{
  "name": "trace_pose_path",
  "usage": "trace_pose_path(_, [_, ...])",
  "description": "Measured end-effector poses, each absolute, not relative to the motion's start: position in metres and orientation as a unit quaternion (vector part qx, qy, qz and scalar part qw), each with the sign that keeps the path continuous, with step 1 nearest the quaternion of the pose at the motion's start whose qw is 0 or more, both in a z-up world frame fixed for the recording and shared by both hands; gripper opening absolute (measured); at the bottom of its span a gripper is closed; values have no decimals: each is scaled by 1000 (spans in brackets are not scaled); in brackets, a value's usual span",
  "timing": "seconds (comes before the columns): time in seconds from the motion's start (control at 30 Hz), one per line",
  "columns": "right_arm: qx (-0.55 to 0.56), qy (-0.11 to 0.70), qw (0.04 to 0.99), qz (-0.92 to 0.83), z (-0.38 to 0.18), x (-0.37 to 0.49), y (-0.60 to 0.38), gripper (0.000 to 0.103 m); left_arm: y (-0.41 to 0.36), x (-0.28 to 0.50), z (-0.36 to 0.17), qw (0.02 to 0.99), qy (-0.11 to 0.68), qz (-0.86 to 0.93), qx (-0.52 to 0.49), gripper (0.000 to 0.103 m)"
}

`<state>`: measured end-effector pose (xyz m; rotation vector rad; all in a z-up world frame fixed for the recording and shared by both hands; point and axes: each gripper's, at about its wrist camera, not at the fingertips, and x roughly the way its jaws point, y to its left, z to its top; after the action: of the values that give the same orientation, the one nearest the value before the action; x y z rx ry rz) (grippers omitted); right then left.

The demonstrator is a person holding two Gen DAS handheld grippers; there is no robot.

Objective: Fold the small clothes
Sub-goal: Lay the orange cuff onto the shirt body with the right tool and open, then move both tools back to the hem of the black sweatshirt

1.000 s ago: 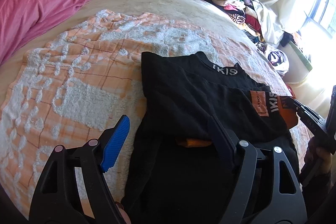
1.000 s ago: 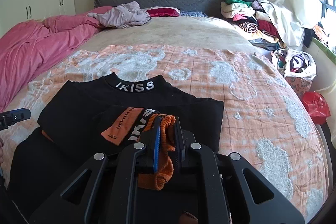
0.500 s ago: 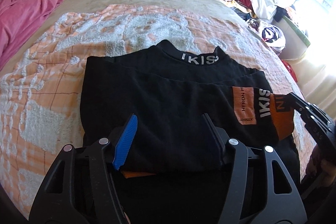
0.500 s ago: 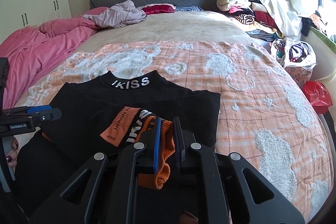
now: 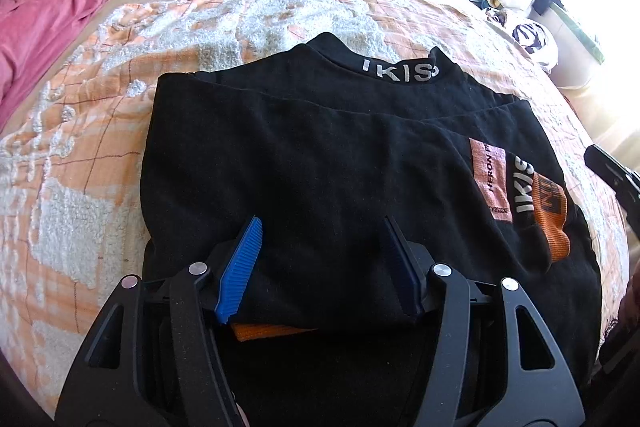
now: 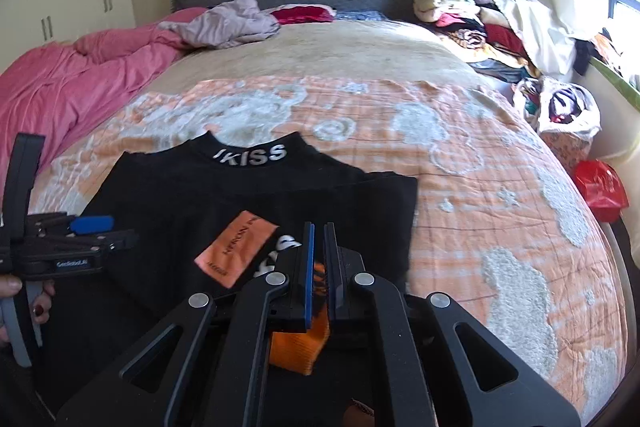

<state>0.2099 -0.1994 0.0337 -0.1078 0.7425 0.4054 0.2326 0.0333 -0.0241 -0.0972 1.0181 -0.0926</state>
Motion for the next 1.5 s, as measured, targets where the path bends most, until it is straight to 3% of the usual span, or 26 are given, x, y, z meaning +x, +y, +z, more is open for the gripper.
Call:
trace_pose_path(0.17, [-67,385,884,256,20,202,-163,21,33,229,-26,872,486,-43,-41,53])
trace_pose_path(0.37, [-124,452,857,214,-19,217,-150,21,36,225,-28,872,485,-45,-49,53])
trace_pose_path(0.73, [-86,469,851,222,-23,221,-165,21,37,223,-28,871,487,-50,-50,53])
trace_pose_path(0.83, [-56,468,848,244,-17,216,-170,36,38,222,-27,872,484,-49,-53,53])
trace_pose_path(0.9, [-48,465,850,242,-14,213,-171,65,37,222,-28,873,483,-48,-51,54])
trace_pose_path(0.93, [-50,461,853,239,-12,212,-171,69,36,222,-28,873,482,-47,-51,54])
trace_pose_path(1.2, [-44,451,857,244,-4,206,-171,70,37,221,-27,874,481,-47,-53,54])
trace_pose_path(1.3, [-38,445,863,238,0,206,-174,80,37,221,-27,874,481,-46,-54,54])
trace_pose_path(1.5, [-26,438,868,232,8,206,-182,87,37,219,-23,874,479,-50,-63,59])
